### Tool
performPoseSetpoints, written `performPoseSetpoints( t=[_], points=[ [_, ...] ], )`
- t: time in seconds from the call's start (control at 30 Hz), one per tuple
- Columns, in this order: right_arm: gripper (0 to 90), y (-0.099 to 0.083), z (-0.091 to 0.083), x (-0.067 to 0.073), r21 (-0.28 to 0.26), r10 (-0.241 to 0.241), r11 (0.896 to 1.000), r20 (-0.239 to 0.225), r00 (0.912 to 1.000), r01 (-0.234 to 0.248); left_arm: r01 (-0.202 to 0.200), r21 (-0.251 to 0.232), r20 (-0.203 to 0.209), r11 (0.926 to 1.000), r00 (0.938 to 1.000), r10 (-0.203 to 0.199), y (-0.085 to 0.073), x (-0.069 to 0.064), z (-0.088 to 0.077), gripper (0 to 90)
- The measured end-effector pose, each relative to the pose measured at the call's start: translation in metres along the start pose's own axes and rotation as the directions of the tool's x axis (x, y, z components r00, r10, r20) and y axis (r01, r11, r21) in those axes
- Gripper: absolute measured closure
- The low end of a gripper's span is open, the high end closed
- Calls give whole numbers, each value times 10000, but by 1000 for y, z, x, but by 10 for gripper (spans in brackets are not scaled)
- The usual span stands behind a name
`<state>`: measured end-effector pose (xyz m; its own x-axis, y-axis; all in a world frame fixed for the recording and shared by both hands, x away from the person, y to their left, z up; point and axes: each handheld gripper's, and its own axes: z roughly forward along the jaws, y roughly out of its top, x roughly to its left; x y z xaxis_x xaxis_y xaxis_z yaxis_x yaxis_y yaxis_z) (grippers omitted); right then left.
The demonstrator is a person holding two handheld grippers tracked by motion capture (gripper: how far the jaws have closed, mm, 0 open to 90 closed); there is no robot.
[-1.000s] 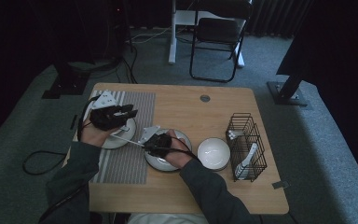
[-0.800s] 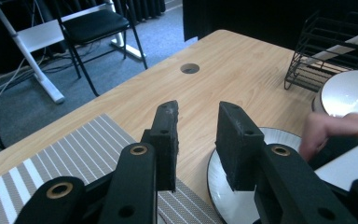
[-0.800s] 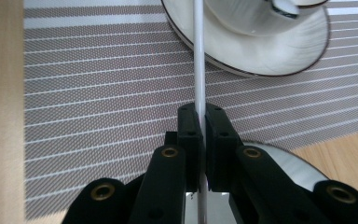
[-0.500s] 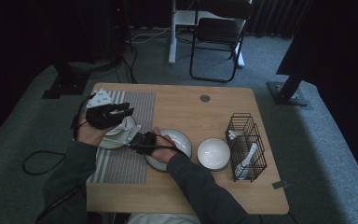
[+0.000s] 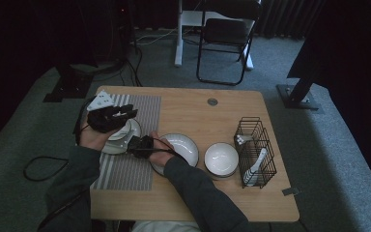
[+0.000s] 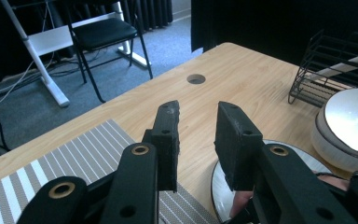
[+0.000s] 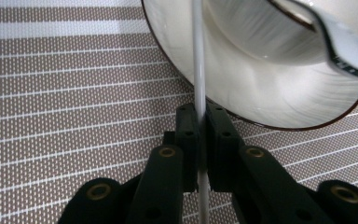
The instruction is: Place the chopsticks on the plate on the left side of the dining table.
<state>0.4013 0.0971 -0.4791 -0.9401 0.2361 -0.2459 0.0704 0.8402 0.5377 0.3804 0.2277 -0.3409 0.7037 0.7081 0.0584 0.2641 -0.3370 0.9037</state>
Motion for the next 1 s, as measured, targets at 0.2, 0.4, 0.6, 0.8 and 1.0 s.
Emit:
performPoseSetpoints(
  t=[0.2,0.4,0.6,0.8,1.0],
  points=[
    [770,-6,-5,-2,130,-18,9999,-39,10000,19,46,-17,-53,10000,10000,-46,-1,1,-2,703],
    [793,-15,-13,-8,70,173,9998,38,9998,-174,41,54,-3,10000,10000,-41,-2,0,2,703],
    [818,-18,-12,-12,132,369,9992,212,9991,-371,2,102,62,9999,10000,-3,-2,-2,5,702],
    [792,-19,-13,-12,187,436,9989,251,9987,-440,-31,156,67,9999,10000,30,-3,-3,6,701],
    [748,-24,-24,-15,-281,847,9961,156,9963,-842,10,185,51,9998,10000,-11,-4,-2,6,701]
  ],
)
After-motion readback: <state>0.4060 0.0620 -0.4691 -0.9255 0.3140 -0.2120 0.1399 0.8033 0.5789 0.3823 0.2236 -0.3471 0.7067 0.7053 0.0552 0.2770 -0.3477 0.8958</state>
